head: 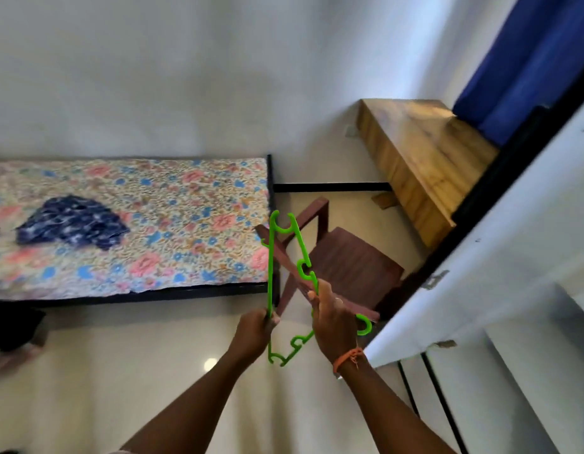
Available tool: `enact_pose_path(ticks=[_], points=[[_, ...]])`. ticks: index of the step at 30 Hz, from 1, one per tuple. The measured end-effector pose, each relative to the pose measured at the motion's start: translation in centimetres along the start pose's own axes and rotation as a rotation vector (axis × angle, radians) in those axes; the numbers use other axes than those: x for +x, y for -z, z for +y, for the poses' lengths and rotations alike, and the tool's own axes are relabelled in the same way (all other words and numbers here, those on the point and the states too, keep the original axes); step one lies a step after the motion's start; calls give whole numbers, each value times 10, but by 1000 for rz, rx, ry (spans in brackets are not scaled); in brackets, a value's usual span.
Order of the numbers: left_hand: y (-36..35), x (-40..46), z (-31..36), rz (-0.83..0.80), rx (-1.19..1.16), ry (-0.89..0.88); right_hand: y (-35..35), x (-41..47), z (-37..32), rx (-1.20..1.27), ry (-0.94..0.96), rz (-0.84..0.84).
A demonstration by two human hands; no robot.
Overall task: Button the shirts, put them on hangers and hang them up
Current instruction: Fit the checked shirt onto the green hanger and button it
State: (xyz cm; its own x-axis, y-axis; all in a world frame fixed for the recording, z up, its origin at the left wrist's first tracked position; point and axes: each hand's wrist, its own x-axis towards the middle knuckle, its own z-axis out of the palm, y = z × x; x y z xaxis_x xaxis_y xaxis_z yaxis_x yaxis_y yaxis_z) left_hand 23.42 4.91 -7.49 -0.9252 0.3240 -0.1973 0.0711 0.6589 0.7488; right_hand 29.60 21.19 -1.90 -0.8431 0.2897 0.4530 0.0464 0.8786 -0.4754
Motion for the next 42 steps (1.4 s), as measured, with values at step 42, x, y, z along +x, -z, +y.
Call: enact_pose_path(ticks=[42], points=[[617, 519, -532, 264, -50, 686, -795, 500, -435, 34, -29, -805]])
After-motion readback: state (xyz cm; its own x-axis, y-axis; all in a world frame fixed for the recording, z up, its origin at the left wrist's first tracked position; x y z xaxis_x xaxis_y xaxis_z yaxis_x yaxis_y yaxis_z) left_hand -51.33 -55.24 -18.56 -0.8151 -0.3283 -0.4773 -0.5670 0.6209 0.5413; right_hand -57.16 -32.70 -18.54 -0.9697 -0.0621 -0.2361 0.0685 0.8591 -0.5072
